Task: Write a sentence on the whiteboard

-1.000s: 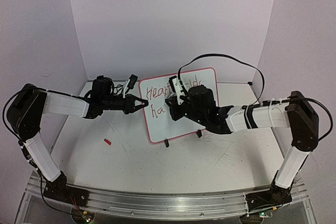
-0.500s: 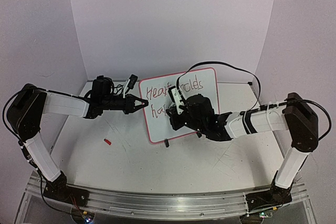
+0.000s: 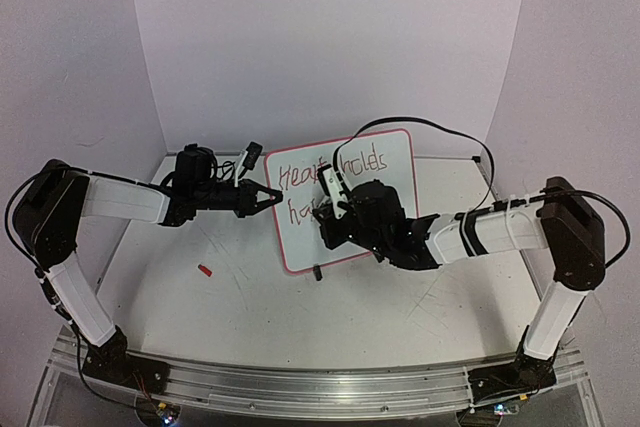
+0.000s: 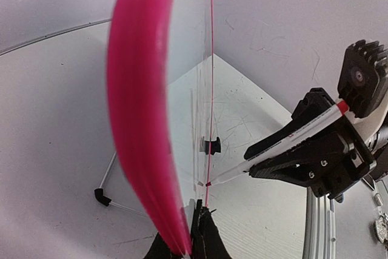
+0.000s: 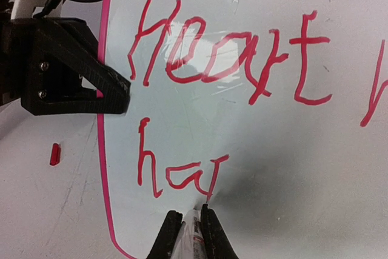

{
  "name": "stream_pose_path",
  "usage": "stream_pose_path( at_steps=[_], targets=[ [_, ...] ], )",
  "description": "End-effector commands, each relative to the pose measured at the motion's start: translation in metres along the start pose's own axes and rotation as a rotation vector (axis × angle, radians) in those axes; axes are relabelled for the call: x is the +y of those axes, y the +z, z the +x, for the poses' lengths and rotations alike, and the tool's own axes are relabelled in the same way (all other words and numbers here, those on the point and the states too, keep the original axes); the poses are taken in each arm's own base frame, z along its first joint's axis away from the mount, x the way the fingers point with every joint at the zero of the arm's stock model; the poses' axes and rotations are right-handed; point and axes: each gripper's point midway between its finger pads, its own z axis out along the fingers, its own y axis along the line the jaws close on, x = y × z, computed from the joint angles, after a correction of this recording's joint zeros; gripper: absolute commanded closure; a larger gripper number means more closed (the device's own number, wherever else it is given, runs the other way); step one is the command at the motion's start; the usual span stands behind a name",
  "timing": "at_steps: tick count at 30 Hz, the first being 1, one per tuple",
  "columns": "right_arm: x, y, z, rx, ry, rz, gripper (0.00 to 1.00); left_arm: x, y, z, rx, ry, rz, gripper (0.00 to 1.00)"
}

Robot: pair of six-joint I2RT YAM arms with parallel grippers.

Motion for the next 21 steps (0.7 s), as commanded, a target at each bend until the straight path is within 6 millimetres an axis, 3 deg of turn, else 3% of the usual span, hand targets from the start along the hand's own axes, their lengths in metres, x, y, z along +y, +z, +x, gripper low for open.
stream_pose_path(
  at_steps=[1,7,21],
  targets=[
    [-0.009,-0.009,-0.057,-0.133,0.015,0.026,1.0,0.034,-0.004,-0.004,0.004,0.113,-0.174,1.0],
    [-0.014,-0.009,-0.066,-0.151,0.002,0.042,1.0,0.035,-0.003,-0.003,0.005,0.112,-0.172,1.0],
    [-0.031,-0.003,-0.067,-0.16,0.0,0.107,1.0,0.035,-0.002,-0.003,0.007,0.111,-0.168,1.0]
  ],
)
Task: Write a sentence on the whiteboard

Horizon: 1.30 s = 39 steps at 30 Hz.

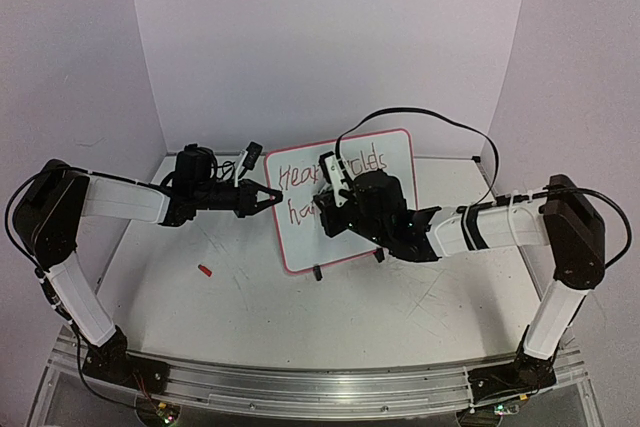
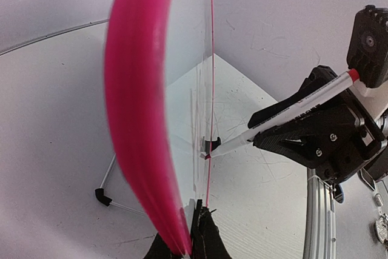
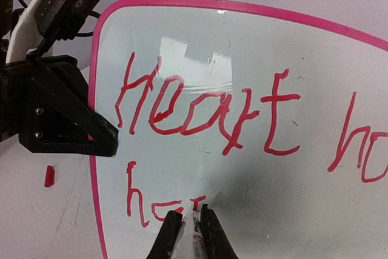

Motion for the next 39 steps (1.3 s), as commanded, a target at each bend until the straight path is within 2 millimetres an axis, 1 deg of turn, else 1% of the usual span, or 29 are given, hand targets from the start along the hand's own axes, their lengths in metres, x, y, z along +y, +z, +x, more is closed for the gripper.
stream_pose_path(
  at_steps=[1,6,10,13,22,26,31,39],
  targets=[
    [-0.021,-0.002,-0.038,-0.096,0.016,0.082,1.0,0.034,-0.002,-0.003,0.007,0.112,-0.167,1.0],
    [-0.031,-0.005,-0.038,-0.099,0.02,0.13,1.0,0.034,-0.002,-0.003,0.007,0.113,-0.166,1.0],
    [-0.035,-0.008,-0.038,-0.102,0.014,0.148,1.0,0.034,-0.002,-0.002,0.009,0.112,-0.165,1.0],
    [-0.036,-0.01,-0.033,-0.092,0.017,0.152,1.0,0.034,-0.002,-0.003,0.008,0.114,-0.165,1.0],
    [-0.033,-0.013,-0.012,-0.047,0.038,0.124,1.0,0.034,-0.002,-0.003,0.007,0.114,-0.166,1.0],
    [-0.03,-0.012,-0.005,-0.031,0.048,0.108,1.0,0.034,-0.002,-0.004,0.007,0.114,-0.167,1.0],
    [-0.019,-0.006,0.002,-0.016,0.057,0.073,1.0,0.034,-0.002,-0.002,0.009,0.112,-0.166,1.0],
    [-0.003,0.006,-0.002,-0.021,0.068,0.026,1.0,0.034,-0.003,-0.003,0.007,0.115,-0.168,1.0]
  ],
)
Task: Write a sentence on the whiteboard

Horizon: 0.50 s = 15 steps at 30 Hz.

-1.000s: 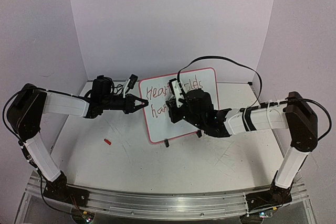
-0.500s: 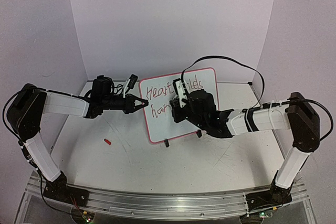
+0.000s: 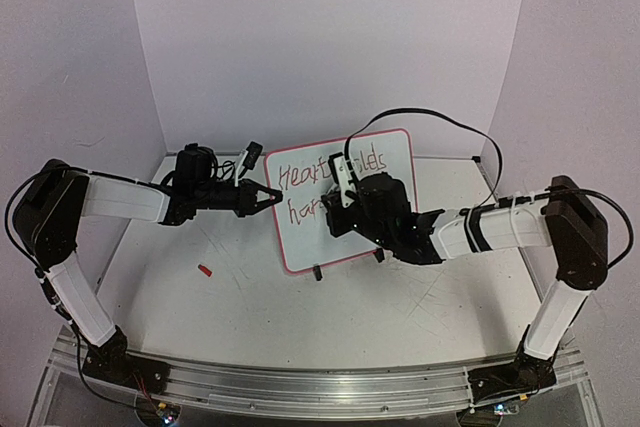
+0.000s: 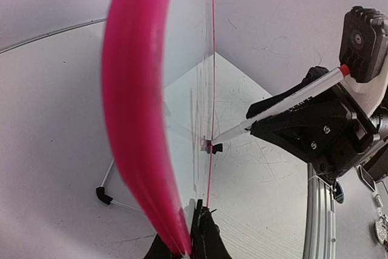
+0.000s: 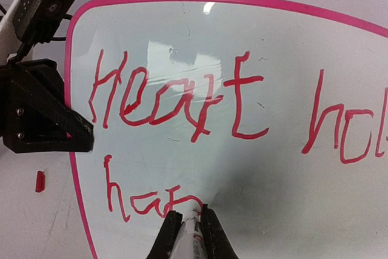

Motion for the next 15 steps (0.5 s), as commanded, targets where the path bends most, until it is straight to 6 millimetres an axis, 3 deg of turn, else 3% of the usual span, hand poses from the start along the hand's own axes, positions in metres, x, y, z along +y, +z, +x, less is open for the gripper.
stream_pose_path(
  at_steps=[1,6,12,15],
  targets=[
    [0.014,0.01,-0.008,-0.018,0.022,-0.033,1.0,0.033,-0.003,-0.003,0.001,0.119,-0.165,1.0],
    [0.015,0.008,-0.019,-0.042,0.026,-0.033,1.0,0.033,-0.003,-0.002,0.003,0.119,-0.165,1.0],
    [-0.001,-0.029,-0.052,-0.122,0.053,0.003,1.0,0.033,-0.003,-0.001,0.005,0.118,-0.166,1.0],
    [-0.008,-0.038,-0.052,-0.124,0.054,0.011,1.0,0.034,-0.003,-0.002,0.003,0.121,-0.166,1.0]
  ],
)
